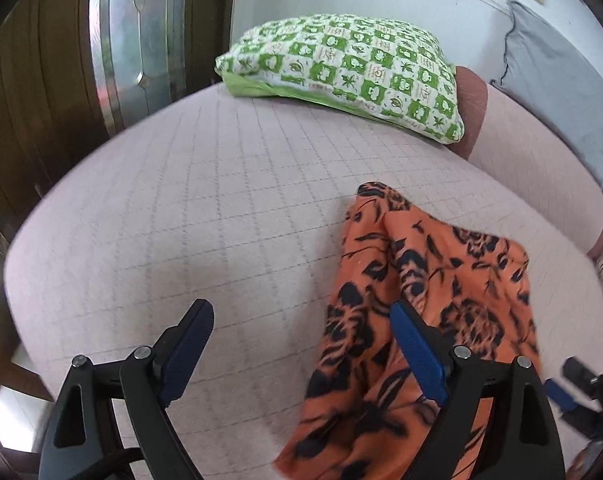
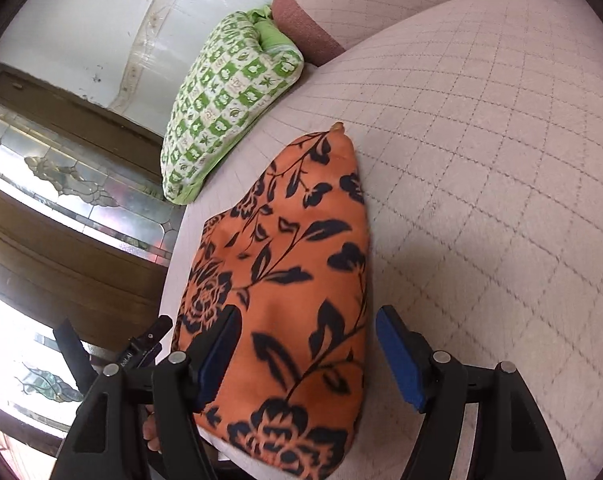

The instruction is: Fold small clothes

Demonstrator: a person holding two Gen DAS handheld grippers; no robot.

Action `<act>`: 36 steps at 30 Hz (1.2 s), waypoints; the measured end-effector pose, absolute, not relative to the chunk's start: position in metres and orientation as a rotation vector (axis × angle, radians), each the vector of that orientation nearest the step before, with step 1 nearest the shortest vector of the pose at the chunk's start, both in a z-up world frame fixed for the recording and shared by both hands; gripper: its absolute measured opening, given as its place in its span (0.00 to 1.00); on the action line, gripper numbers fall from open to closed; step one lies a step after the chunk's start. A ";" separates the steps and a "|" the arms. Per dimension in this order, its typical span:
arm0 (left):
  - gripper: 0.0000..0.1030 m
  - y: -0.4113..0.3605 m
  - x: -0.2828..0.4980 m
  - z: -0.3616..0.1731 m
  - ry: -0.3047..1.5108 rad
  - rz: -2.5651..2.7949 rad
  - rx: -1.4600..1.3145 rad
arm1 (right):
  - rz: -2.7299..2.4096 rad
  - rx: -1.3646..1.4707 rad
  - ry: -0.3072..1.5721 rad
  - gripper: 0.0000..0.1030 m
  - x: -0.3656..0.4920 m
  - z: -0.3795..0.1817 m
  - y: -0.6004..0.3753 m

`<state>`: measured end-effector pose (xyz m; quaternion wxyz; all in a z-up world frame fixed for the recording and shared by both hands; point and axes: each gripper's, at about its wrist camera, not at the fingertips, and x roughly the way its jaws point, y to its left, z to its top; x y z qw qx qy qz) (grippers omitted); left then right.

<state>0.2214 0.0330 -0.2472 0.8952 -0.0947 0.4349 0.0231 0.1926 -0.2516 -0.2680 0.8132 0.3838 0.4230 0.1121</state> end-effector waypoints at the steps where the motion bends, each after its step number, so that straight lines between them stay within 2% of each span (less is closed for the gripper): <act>1: 0.88 0.030 0.225 -0.249 0.925 0.020 -0.218 | 0.238 0.834 0.908 0.71 0.197 -0.271 -0.254; 4: 0.88 0.015 0.234 -0.253 1.005 -0.043 -0.235 | 0.233 0.856 0.902 0.71 0.208 -0.277 -0.259; 10: 0.88 -0.019 0.241 -0.253 0.970 0.002 -0.066 | 0.251 0.892 0.921 0.71 0.219 -0.283 -0.262; 36: 0.89 -0.017 0.249 -0.271 0.974 0.003 -0.068 | 0.270 0.917 0.951 0.71 0.223 -0.292 -0.257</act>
